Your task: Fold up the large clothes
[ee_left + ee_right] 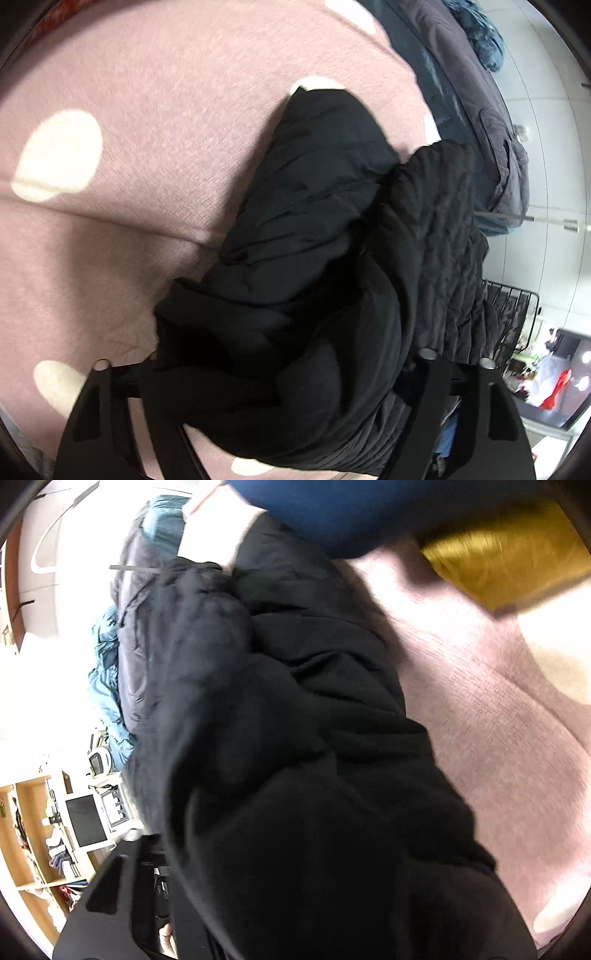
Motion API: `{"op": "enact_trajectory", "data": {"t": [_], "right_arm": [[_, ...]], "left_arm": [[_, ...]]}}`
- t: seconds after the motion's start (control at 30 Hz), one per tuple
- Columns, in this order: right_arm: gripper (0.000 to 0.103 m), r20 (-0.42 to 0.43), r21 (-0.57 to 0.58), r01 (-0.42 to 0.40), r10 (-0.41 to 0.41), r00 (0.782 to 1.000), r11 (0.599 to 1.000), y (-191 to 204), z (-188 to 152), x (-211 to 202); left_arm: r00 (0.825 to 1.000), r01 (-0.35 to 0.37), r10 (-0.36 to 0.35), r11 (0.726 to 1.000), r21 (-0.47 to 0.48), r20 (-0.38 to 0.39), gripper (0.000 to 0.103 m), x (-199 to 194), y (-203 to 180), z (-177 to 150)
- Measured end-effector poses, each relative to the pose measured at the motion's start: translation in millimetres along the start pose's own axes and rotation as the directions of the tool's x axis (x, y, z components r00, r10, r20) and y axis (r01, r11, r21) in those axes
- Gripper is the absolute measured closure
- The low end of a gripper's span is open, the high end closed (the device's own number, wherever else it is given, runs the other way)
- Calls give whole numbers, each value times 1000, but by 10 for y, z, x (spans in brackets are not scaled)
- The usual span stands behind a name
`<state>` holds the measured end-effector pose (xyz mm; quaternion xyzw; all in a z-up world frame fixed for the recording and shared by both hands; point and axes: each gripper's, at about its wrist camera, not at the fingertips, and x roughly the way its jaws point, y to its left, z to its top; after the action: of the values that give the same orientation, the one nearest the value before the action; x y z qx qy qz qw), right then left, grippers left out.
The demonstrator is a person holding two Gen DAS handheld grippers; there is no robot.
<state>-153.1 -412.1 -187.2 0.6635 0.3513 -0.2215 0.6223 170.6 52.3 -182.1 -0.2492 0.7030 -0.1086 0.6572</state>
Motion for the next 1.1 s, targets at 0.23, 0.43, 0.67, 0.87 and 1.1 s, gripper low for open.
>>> {"op": "enact_trajectory", "data": {"t": [0.23,0.43,0.67,0.87,1.1], "right_arm": [[81,77,-289,84,-64,995,954,794,-164,-321],[86,199,-570,168,-63,978,804,1738,-310,-739],[89,296,-631,164,40,954,758,2149,-218,-1527],[89,437,-581,181,116,892,793,1866,140,-2647],[89,671,-372,253,70,739,893,787,668,-4233]], "left_arm": [[996,23,-33,993,112,86,65,-494,-311,-198],[977,26,-78,967,252,198,72,-1042,-791,-436],[940,56,-213,868,494,267,75,-1598,-1641,-988],[930,157,-333,737,657,152,75,-1511,-2624,-1630],[927,298,-358,526,796,-111,75,-775,-3864,-2726]]}}
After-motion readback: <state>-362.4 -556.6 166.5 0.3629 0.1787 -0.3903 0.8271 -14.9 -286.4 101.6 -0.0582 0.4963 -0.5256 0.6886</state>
